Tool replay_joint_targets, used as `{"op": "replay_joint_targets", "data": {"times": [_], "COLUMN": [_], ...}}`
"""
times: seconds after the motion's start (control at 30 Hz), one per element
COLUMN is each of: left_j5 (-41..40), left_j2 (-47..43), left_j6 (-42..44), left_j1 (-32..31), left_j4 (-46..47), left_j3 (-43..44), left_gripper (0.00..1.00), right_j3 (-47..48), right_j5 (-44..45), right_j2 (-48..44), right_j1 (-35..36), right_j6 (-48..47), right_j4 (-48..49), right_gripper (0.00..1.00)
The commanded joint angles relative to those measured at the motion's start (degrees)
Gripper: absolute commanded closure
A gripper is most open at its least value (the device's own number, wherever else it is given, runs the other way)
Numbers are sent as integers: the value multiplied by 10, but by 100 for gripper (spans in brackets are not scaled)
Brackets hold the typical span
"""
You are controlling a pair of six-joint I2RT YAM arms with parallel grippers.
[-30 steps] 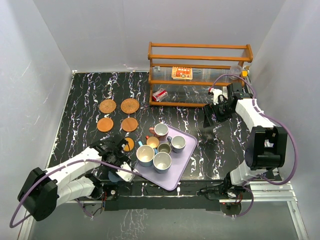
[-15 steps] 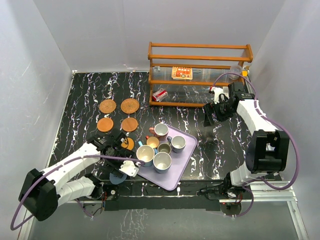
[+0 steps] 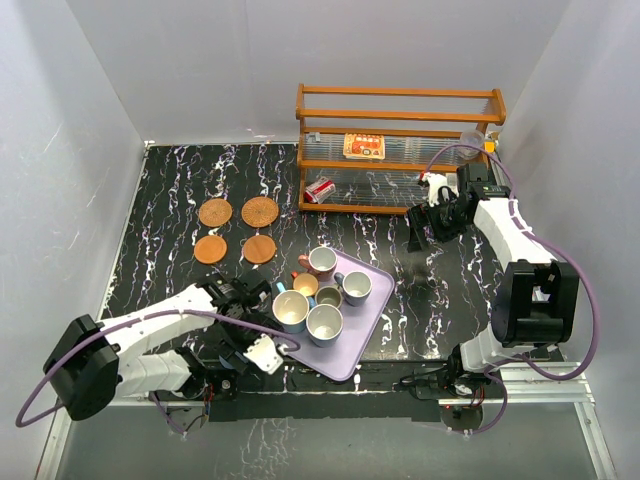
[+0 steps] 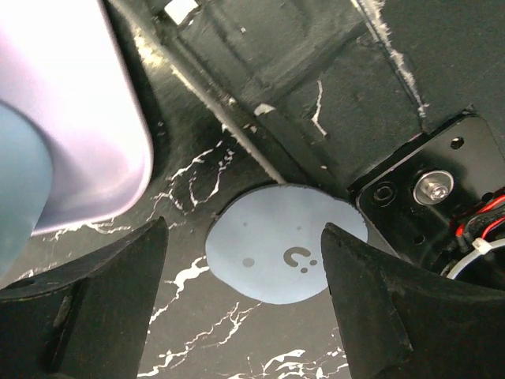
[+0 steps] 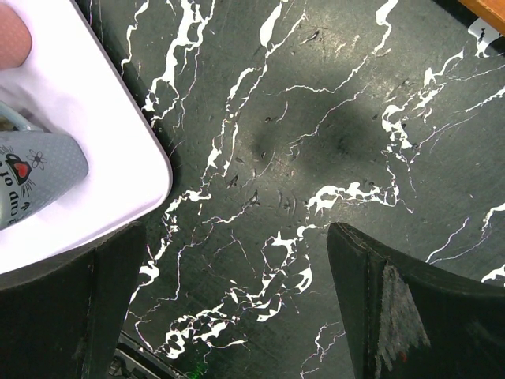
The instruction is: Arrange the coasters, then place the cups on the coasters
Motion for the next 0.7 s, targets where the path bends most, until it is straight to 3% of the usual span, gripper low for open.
{"op": "replay_joint_targets", "data": {"times": [0.0,0.27,0.67], "left_j5": [36,28,-5], "left_j2": [14,21,22], "left_j6": [22,-34,-42], "left_j1": [-31,-92,-118], "left_j4": [-21,21,62], "left_j3": [19,7,-33], "left_gripper": [23,26,25], "right_j3": [22,19,9], "right_j5": [1,14,28], "right_j2": [-13,-15,-12], "right_j1": [-2,-2,-2], "right_j6": [-6,-2,-2], "right_j4": [3,5,12], "right_gripper": [2,2,2]}}
